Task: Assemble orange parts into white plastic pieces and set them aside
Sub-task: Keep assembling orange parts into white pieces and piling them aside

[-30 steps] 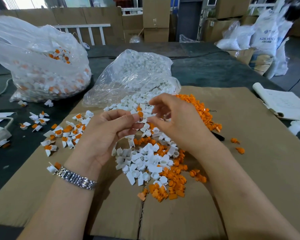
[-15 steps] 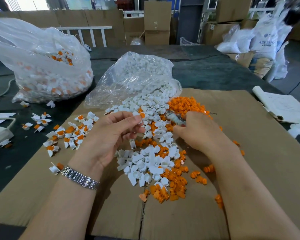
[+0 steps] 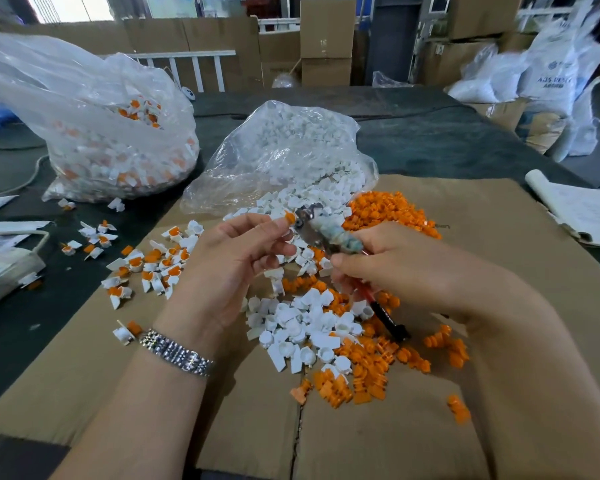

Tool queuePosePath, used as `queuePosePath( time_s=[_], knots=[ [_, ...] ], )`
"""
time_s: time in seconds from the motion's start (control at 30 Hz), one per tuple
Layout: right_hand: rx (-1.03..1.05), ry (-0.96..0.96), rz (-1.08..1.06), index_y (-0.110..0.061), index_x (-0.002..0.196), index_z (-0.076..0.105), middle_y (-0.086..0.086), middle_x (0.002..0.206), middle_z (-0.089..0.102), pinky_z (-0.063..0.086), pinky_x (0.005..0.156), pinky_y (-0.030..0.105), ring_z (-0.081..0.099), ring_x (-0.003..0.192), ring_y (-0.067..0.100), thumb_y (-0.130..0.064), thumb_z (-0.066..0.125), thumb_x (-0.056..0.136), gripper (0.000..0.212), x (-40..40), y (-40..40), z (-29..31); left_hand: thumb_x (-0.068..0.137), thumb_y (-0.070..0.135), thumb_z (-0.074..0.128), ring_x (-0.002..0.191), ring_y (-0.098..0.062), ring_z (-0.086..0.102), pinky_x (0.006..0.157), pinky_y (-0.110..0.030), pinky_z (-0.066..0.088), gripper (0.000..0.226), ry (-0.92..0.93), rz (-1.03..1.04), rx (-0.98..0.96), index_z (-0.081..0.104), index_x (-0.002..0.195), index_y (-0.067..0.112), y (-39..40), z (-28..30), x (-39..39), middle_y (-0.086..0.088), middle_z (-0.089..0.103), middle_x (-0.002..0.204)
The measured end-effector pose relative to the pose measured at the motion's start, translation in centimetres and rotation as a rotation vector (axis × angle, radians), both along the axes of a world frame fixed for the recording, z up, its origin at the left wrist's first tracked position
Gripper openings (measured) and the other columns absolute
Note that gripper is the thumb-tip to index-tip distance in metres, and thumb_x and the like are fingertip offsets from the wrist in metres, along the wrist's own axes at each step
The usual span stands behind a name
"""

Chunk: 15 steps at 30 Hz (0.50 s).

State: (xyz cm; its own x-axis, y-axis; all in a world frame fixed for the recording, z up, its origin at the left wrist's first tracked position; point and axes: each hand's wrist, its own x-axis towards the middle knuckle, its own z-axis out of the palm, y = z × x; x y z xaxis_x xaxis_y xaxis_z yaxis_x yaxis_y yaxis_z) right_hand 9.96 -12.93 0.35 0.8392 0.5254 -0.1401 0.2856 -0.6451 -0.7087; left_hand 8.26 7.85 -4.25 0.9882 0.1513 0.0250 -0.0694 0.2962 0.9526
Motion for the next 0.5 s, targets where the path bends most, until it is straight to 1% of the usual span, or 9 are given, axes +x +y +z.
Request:
queuePosePath(
  time_s=[0.07, 0.1, 0.17, 0.23, 0.3, 0.37, 0.4, 0.43, 0.5],
  knots=[
    [-0.013, -0.012, 0.012, -0.005, 0.094, 0.069, 0.015, 0.092, 0.072, 0.054, 0.081, 0.044, 0.067, 0.084, 0.030, -0.034, 0.051, 0.103, 0.035, -0.3, 0.2, 0.3, 0.072, 0.019, 0.081, 0.071, -0.017, 0.072, 0.057, -0.018, 0.054, 0.016, -0.005, 0.004, 0.025, 0.076, 0.085, 0.009, -0.1, 0.0, -0.1, -0.010, 0.075, 0.084],
    [-0.023, -0.022, 0.023, -0.004, 0.093, 0.068, 0.017, 0.091, 0.071, 0.053, 0.076, 0.042, 0.064, 0.078, 0.031, -0.034, 0.050, 0.103, 0.037, -0.4, 0.4, 0.4, 0.073, 0.018, 0.081, 0.071, -0.017, 0.072, 0.057, -0.018, 0.054, 0.017, -0.007, 0.004, 0.033, 0.075, 0.086, 0.008, -0.2, 0.0, -0.1, -0.010, 0.075, 0.084],
    [-0.047, -0.049, 0.044, -0.002, 0.090, 0.065, 0.018, 0.087, 0.069, 0.048, 0.070, 0.038, 0.058, 0.070, 0.022, -0.034, 0.048, 0.104, 0.039, -0.7, 0.7, 0.5, 0.076, 0.016, 0.079, 0.071, -0.017, 0.072, 0.058, -0.018, 0.054, 0.016, -0.006, 0.010, 0.046, 0.073, 0.088, 0.007, -0.3, 0.0, -0.1, -0.009, 0.076, 0.084],
    [-0.065, -0.065, 0.053, 0.000, 0.092, 0.063, 0.022, 0.088, 0.067, 0.049, 0.071, 0.044, 0.057, 0.071, 0.023, -0.035, 0.046, 0.105, 0.041, -0.8, 0.9, 0.6, 0.080, 0.013, 0.078, 0.071, -0.017, 0.072, 0.058, -0.018, 0.054, 0.010, -0.002, 0.020, 0.071, 0.072, 0.087, 0.008, -0.3, 0.0, -0.1, -0.009, 0.076, 0.084],
    [-0.082, -0.081, 0.055, 0.001, 0.096, 0.059, 0.027, 0.094, 0.066, 0.050, 0.076, 0.050, 0.058, 0.074, 0.033, -0.036, 0.044, 0.105, 0.041, -0.9, 1.1, 0.5, 0.085, 0.010, 0.077, 0.072, -0.017, 0.073, 0.058, -0.018, 0.054, 0.005, -0.001, 0.030, 0.101, 0.072, 0.084, 0.010, -0.4, -0.1, -0.2, -0.009, 0.076, 0.083],
    [-0.122, -0.108, 0.043, -0.005, 0.099, 0.055, 0.025, 0.096, 0.064, 0.051, 0.079, 0.052, 0.062, 0.081, 0.037, -0.039, 0.042, 0.105, 0.037, -1.0, 1.6, 0.2, 0.088, 0.009, 0.075, 0.072, -0.017, 0.073, 0.057, -0.018, 0.053, 0.009, -0.006, 0.038, 0.118, 0.072, 0.081, 0.012, -0.4, -0.2, -0.2, -0.008, 0.076, 0.082],
    [-0.141, -0.122, 0.033, -0.008, 0.099, 0.054, 0.021, 0.094, 0.063, 0.053, 0.079, 0.052, 0.060, 0.079, 0.034, -0.040, 0.041, 0.105, 0.035, -1.0, 1.9, 0.1, 0.088, 0.009, 0.075, 0.072, -0.016, 0.073, 0.057, -0.017, 0.053, 0.011, -0.008, 0.040, 0.120, 0.072, 0.079, 0.013, -0.4, -0.1, -0.2, -0.008, 0.076, 0.081],
    [-0.152, -0.133, 0.020, -0.010, 0.099, 0.053, 0.017, 0.091, 0.061, 0.053, 0.075, 0.048, 0.057, 0.075, 0.029, -0.040, 0.041, 0.105, 0.033, -1.0, 2.2, -0.2, 0.089, 0.008, 0.074, 0.071, -0.015, 0.073, 0.057, -0.017, 0.053, 0.012, -0.008, 0.044, 0.121, 0.072, 0.078, 0.013, -0.4, -0.1, -0.3, -0.007, 0.075, 0.080],
    [-0.171, -0.156, 0.001, -0.012, 0.097, 0.052, 0.010, 0.084, 0.055, 0.045, 0.060, 0.036, 0.049, 0.067, 0.018, -0.041, 0.041, 0.105, 0.032, -0.9, 2.6, -0.5, 0.089, 0.007, 0.074, 0.069, -0.014, 0.073, 0.056, -0.016, 0.053, 0.013, -0.001, 0.054, 0.114, 0.072, 0.077, 0.012, -0.3, -0.1, -0.3, -0.006, 0.075, 0.077]
  ],
)
